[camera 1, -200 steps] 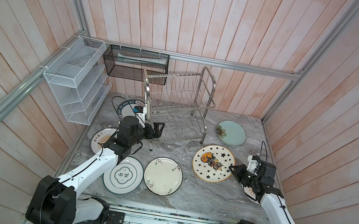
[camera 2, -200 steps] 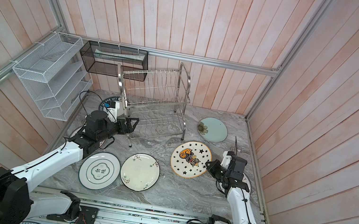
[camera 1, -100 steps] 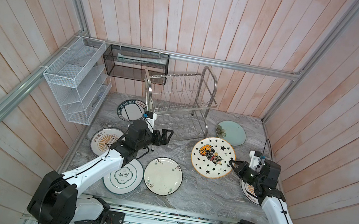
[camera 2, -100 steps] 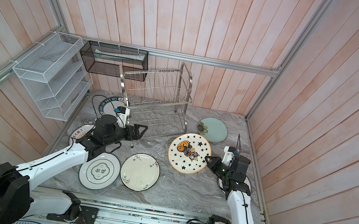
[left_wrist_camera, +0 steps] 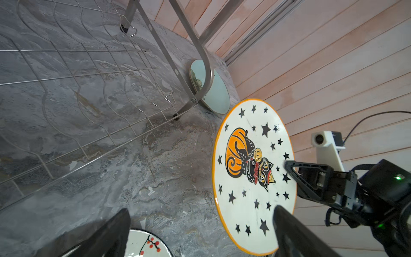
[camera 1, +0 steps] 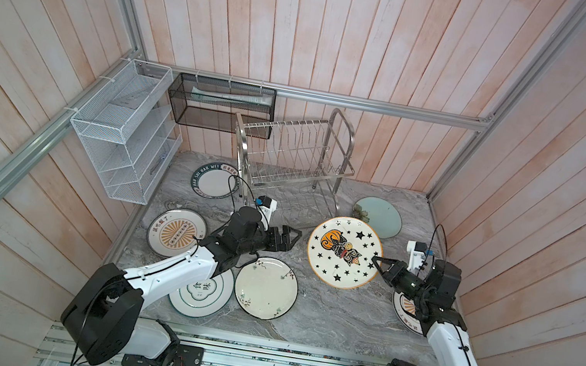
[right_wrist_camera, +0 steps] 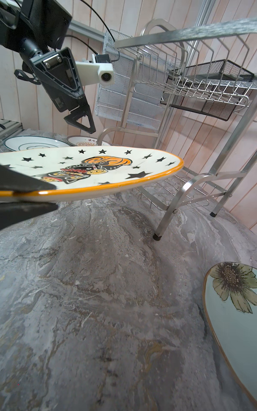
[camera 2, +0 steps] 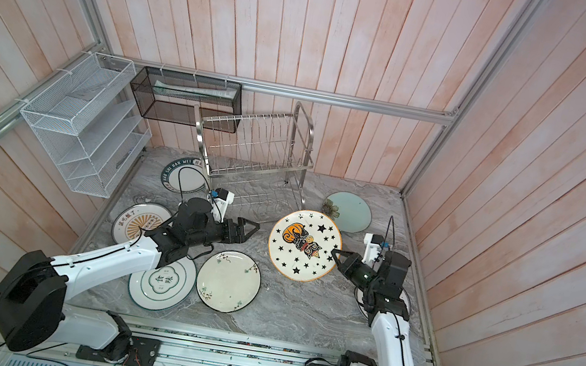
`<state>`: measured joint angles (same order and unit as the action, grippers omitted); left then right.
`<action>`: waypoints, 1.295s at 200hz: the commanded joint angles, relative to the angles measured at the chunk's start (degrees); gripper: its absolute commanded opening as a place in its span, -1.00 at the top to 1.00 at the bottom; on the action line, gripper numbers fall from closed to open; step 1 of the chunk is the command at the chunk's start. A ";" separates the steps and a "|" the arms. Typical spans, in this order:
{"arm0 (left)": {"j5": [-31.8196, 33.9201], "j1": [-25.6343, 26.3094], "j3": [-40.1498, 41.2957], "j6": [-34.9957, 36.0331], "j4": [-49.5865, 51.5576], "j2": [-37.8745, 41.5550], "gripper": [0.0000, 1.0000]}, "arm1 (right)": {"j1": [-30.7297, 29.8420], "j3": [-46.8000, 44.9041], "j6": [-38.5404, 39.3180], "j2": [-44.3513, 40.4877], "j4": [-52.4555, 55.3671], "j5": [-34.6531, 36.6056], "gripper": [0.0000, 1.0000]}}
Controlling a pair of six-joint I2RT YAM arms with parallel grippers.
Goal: Load plates into a dish rack
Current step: Pick up the plate from the middle-right of the table.
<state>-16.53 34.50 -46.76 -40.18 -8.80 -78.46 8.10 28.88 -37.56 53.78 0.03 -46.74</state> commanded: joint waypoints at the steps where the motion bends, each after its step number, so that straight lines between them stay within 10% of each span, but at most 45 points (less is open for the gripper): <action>1: -1.09 1.37 0.60 -2.71 -4.47 -0.88 -0.97 | 0.42 2.05 -2.40 -2.05 -8.46 -6.54 1.00; 151: -5.96 4.61 -0.60 -7.98 -15.16 -8.25 -0.38 | -3.60 -0.58 -7.07 -2.32 -16.95 -9.52 1.00; 259: -7.71 5.00 -0.22 -8.20 -17.36 -7.77 0.66 | -5.57 -0.34 -6.91 -1.23 -16.80 -8.29 1.00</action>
<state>-22.72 39.29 -46.76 -48.95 -23.90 -86.39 3.40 27.46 -42.48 52.99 -10.74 -52.56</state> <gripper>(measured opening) 0.188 0.084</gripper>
